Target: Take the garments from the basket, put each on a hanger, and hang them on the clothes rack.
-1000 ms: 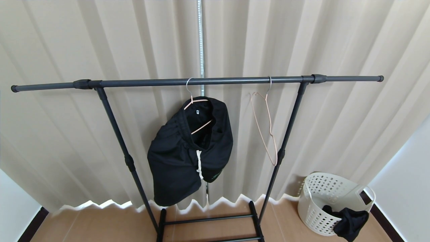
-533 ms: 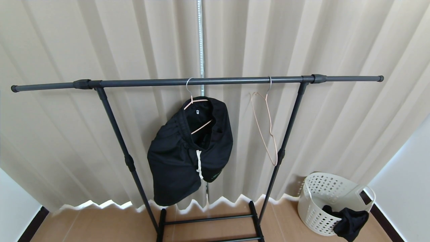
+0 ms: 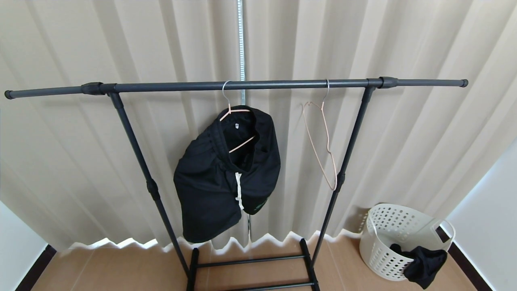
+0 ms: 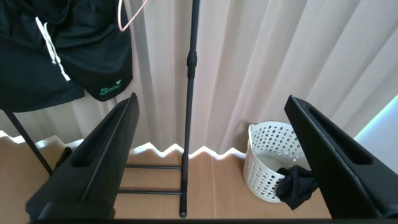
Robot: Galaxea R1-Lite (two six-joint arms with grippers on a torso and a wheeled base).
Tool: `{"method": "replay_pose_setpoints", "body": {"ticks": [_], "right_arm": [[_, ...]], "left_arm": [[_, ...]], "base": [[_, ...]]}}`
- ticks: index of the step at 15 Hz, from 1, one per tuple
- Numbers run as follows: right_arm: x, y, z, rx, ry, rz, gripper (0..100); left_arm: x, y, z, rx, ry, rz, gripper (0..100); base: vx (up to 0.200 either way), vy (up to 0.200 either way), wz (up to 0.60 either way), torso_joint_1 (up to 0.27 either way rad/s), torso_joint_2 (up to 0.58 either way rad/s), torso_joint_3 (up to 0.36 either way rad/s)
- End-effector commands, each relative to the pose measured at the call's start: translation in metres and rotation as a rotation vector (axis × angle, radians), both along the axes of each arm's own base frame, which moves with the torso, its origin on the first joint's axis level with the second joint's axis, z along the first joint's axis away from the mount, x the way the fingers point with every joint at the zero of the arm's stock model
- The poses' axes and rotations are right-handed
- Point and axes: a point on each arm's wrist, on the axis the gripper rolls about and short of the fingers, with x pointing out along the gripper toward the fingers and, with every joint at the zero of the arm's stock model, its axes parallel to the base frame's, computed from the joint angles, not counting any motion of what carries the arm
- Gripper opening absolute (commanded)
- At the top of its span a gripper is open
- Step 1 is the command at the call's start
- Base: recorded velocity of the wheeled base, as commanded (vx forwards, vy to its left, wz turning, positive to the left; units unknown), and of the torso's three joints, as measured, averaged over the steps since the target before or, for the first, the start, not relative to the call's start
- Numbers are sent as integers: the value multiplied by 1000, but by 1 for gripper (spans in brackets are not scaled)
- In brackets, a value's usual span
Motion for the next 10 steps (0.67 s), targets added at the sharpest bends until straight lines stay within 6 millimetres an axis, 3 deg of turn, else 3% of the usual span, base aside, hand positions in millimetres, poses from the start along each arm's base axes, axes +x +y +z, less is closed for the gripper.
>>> {"method": "replay_pose_setpoints", "body": {"ticks": [1, 10], "right_arm": [[0, 0, 0, 1, 1, 1, 100], [0, 0, 0, 1, 1, -1, 100]], "left_arm": [[0, 0, 0, 0, 2, 0, 100], [0, 0, 0, 2, 2, 0, 100]], "base": [[0, 0, 0, -154, 344, 198], [0, 0, 0, -185, 441, 256]]}}
